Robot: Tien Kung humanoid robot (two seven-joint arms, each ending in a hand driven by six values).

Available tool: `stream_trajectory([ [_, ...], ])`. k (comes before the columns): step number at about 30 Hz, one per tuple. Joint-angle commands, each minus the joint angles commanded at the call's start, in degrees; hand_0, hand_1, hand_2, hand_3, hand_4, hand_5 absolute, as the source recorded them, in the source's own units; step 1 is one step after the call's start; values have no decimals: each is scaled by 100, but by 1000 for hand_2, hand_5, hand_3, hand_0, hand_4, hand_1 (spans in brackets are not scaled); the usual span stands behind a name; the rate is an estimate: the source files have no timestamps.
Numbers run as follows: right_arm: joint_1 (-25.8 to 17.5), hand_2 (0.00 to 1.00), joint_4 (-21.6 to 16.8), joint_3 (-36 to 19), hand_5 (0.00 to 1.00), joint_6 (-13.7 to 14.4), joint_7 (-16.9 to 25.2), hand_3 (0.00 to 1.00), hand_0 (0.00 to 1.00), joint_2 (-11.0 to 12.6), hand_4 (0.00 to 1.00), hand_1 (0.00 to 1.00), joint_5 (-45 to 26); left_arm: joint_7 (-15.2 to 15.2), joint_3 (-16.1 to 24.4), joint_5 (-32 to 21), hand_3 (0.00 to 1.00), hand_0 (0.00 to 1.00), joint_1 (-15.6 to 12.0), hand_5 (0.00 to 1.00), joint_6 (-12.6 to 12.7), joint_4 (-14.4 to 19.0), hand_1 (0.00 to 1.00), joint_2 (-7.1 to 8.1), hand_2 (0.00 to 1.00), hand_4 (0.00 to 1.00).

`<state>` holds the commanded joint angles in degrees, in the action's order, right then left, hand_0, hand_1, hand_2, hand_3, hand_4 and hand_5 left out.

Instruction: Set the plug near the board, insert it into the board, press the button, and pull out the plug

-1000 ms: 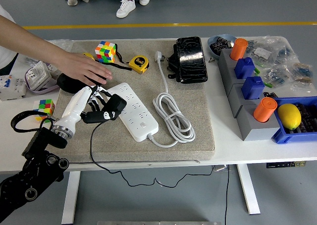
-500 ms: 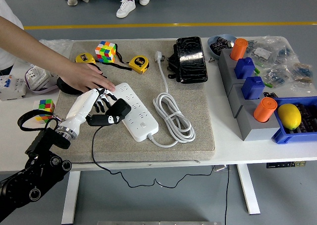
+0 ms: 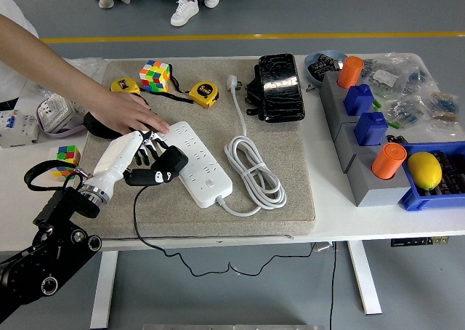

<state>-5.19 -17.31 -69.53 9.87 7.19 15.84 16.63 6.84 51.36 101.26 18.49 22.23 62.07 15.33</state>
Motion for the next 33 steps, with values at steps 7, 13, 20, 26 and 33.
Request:
stream_trajectory([
  [7,0,542,-9,-14,373,2,1,507,547,-2,838,606,22,48,10,32,529,232,-12,9,-18,-11,351,34,421,839],
  [13,1,542,-21,-29,373,3,4,507,547,-2,838,606,44,-18,5,58,544,309,-17,66,-111,4,487,10,510,900],
  [20,4,541,-21,-32,372,1,4,507,547,-7,838,607,44,-38,8,129,545,339,6,212,-168,22,509,-3,521,998],
  [26,0,541,-18,-34,373,-1,4,507,548,-5,838,607,40,-27,33,154,600,428,-7,304,-231,41,624,-1,561,998],
  [33,2,541,-23,-36,371,-3,7,507,548,-5,838,606,51,-5,102,97,706,535,-37,416,-263,71,708,0,693,998],
])
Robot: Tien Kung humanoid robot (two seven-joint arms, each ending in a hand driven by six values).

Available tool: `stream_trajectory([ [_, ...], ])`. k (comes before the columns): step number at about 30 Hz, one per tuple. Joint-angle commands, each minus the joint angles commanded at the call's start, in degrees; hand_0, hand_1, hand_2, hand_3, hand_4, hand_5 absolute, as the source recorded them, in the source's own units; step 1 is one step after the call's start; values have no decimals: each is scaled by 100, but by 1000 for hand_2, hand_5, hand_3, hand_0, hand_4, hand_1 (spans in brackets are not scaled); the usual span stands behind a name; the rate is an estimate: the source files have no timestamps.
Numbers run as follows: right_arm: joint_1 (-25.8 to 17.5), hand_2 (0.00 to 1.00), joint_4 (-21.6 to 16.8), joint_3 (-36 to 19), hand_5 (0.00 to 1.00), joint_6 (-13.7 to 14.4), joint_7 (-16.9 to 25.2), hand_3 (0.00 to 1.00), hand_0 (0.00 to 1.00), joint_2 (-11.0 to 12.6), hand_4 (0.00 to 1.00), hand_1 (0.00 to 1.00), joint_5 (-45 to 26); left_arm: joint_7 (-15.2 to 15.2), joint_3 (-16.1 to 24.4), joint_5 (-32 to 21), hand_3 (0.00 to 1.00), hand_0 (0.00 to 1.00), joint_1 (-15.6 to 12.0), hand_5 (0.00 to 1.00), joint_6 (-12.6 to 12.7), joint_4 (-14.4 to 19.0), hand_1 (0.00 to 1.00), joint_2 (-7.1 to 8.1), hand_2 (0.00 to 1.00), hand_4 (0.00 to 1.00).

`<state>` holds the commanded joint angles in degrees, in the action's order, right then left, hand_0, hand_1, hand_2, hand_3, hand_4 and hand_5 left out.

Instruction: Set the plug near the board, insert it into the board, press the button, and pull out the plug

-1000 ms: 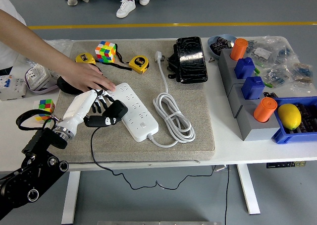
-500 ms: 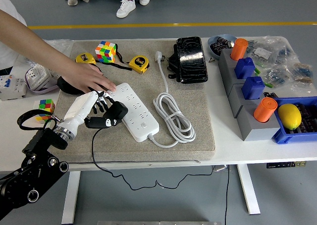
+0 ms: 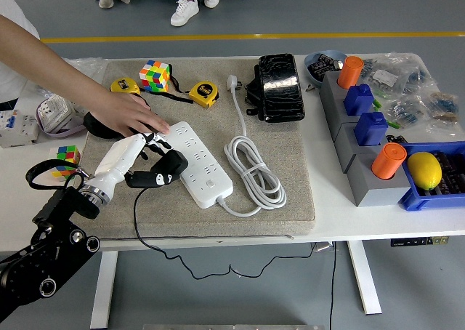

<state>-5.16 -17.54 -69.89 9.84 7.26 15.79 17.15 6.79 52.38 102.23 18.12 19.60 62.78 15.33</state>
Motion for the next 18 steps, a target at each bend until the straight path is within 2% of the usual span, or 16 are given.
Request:
stream_trajectory([
  [10,-4,541,2,4,370,-2,0,508,548,-1,839,606,-4,105,118,-159,720,543,-80,462,46,168,710,24,715,998],
  [13,-7,541,4,3,370,-1,1,508,548,-4,839,606,-9,415,122,-420,720,543,-147,462,209,277,710,58,715,998],
  [15,-12,541,3,5,370,-1,2,508,548,-4,839,606,-13,750,115,-640,720,543,-209,462,363,346,710,94,715,998],
  [16,-13,541,1,6,369,-1,2,508,548,-4,839,605,-10,914,112,-762,678,525,-249,506,437,383,645,111,651,998],
  [18,-11,541,0,7,369,-1,6,508,548,-4,839,605,-10,1218,106,-920,678,525,-341,506,590,478,645,153,651,998],
])
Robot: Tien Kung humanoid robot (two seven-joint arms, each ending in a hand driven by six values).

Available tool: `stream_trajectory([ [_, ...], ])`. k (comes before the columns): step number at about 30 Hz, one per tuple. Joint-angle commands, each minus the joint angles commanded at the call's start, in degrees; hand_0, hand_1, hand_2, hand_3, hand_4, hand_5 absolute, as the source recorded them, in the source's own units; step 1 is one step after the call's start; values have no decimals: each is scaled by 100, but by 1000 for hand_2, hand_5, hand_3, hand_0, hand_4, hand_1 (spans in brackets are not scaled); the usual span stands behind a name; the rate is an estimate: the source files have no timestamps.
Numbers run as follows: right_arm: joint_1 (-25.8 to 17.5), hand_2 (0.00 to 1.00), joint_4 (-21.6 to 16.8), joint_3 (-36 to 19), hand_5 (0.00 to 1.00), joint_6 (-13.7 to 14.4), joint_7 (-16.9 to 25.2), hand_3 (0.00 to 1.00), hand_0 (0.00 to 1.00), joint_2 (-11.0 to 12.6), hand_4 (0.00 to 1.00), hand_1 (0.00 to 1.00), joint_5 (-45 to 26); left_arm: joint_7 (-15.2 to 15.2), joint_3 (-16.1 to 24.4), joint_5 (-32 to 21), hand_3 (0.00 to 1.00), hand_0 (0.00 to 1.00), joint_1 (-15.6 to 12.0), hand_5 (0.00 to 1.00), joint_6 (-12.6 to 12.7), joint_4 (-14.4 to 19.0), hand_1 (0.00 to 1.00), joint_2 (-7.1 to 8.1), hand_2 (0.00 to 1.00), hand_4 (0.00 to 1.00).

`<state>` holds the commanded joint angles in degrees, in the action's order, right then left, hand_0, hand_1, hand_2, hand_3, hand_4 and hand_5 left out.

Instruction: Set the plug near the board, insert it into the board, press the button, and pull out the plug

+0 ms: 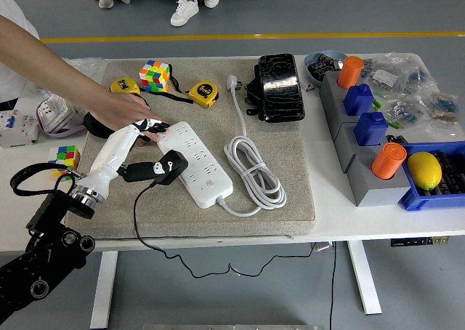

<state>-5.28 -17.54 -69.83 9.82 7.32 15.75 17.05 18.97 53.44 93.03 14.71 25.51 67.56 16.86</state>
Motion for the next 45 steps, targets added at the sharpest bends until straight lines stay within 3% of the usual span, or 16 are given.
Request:
stream_trajectory([
  [4,-1,541,3,11,368,-2,3,507,549,-2,839,605,-5,359,-20,-13,677,564,-171,497,209,158,665,71,673,998],
  [9,2,541,4,31,368,-5,5,507,549,-2,839,605,-7,534,-98,120,677,564,-352,497,360,187,665,131,673,998],
  [10,5,541,2,30,368,-5,6,508,550,-1,839,605,-6,550,-117,145,681,682,-376,474,376,178,734,138,729,995],
  [11,7,541,2,28,368,-5,7,508,550,-1,839,605,-4,547,-134,178,681,682,-397,474,383,174,734,146,729,995],
  [32,-18,541,-5,52,367,0,16,508,550,10,840,605,-10,-79,-477,752,717,717,-305,487,189,-101,752,79,745,989],
  [45,-14,541,-30,-45,367,60,89,508,549,-3,840,605,28,-171,-659,750,713,712,-36,492,77,-123,750,40,732,987],
])
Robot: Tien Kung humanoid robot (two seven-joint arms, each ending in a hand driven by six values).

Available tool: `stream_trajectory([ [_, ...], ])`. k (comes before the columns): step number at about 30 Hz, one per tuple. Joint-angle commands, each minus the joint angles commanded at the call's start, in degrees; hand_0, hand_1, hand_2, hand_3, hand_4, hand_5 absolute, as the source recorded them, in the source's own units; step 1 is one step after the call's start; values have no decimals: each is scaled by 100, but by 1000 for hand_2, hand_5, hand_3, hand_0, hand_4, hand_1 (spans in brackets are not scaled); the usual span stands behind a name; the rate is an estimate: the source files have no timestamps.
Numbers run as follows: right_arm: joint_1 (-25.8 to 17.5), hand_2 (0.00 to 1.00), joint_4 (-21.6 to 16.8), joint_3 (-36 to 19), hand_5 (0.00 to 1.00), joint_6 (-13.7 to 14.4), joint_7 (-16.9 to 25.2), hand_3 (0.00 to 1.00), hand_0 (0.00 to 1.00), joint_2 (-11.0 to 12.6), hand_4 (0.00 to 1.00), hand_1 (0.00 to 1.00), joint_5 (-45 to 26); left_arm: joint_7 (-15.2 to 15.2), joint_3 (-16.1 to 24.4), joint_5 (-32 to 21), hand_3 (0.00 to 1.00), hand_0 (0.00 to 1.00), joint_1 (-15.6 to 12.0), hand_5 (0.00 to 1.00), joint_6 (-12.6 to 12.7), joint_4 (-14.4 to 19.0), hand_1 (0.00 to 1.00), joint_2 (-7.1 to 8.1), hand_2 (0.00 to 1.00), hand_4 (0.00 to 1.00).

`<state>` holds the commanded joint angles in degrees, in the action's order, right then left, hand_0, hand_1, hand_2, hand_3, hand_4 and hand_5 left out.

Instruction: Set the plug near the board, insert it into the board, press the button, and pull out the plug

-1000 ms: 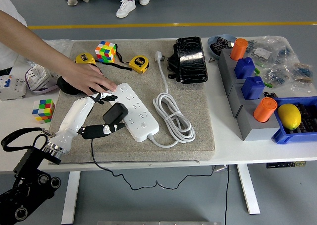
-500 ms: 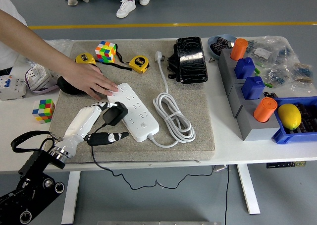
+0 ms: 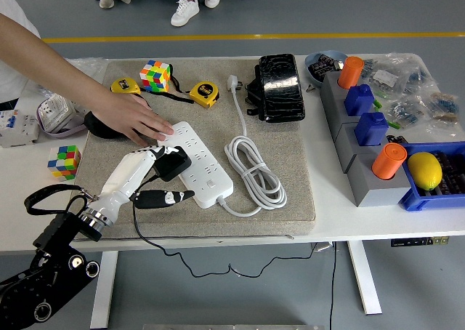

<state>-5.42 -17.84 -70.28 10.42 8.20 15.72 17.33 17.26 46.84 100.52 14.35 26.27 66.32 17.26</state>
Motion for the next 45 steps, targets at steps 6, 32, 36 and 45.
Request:
stream_trajectory([
  [6,0,540,-34,-61,367,14,14,508,547,3,840,602,57,-44,-83,13,710,704,103,493,-36,-44,748,-19,729,987],
  [32,0,538,-33,-77,365,22,27,508,549,-7,838,597,62,-269,-1,-243,702,681,204,500,-244,733,731,11,705,987],
  [36,-4,538,-33,-83,365,18,23,508,549,-7,838,597,68,-527,44,-387,702,681,123,500,-471,1246,731,106,705,987],
  [45,-19,538,-22,-72,363,10,14,509,549,-14,837,597,66,-2196,133,-457,673,194,26,273,-1990,2478,232,288,334,905],
])
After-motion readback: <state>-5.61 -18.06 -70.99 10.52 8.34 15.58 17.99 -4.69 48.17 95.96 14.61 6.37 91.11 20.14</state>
